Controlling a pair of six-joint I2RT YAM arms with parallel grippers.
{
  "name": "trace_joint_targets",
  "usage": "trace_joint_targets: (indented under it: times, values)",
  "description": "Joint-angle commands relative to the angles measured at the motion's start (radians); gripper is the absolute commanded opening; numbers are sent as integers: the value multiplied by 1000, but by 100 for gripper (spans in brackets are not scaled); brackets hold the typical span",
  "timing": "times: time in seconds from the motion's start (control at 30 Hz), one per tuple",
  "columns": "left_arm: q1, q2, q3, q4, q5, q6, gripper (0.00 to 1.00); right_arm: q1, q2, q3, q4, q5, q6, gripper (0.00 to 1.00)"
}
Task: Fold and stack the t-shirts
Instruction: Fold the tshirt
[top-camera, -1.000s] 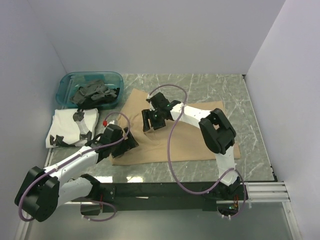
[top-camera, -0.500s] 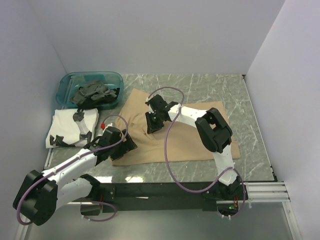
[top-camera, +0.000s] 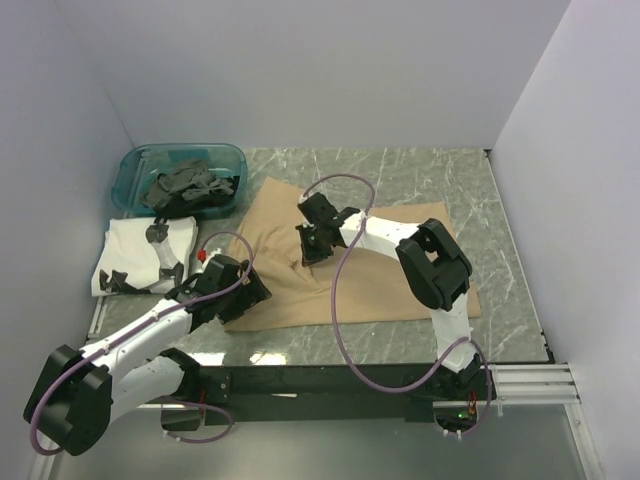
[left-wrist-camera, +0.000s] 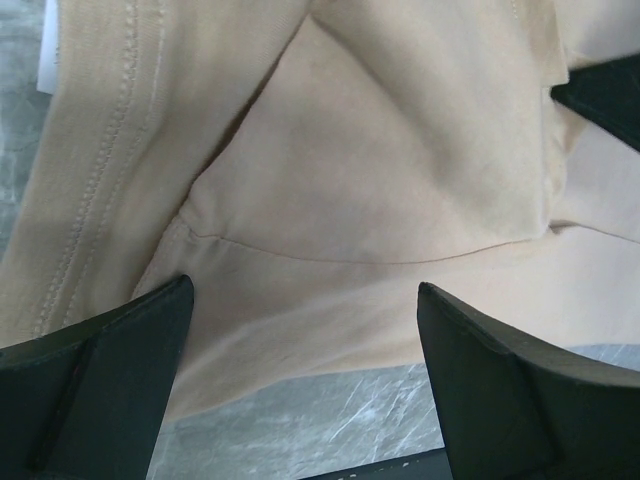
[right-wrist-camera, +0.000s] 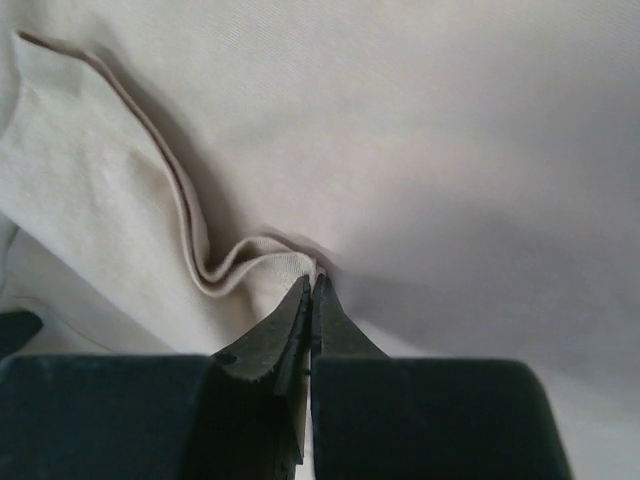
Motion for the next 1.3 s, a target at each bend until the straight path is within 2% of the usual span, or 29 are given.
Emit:
trace_joint_targets:
  times: [0.0, 0.23, 0.33, 0.47, 0.63, 0.83, 0.93, 0.97, 1.17, 1.27]
  values:
    - [2, -22, -12, -47, -24, -23, 99, 4, -89, -46, 34, 98, 46, 0]
    - [2, -19, -20, -53, -13, -23, 99, 3, -138, -120, 84, 137, 70, 0]
    - [2, -17, -19, -55, -12, -17, 100, 0, -122, -93, 90, 169, 30, 1]
    - [0, -11, -19, -62, -12, -15, 100, 0, -88, -22, 69, 202, -32, 2]
    - [2, -22, -20, -74, -18, -24, 99, 1, -89, -16, -5, 314, 10, 2]
    - [2, -31, -17, -79, -16, -24, 99, 0, -95, -47, -18, 292, 31, 6]
    - [2, -30, -19, -79, -13, -23, 99, 1, -86, -44, -28, 278, 34, 19]
    - [2, -28, -20, -79, -12, -23, 100, 1, -83, -42, -28, 269, 28, 27]
    - [2, -36, -26, -85, 1, -24, 99, 0, -114, -33, -23, 253, 21, 48]
    - [2, -45, -25, -85, 7, -17, 100, 0, -140, -37, -5, 245, 5, 54]
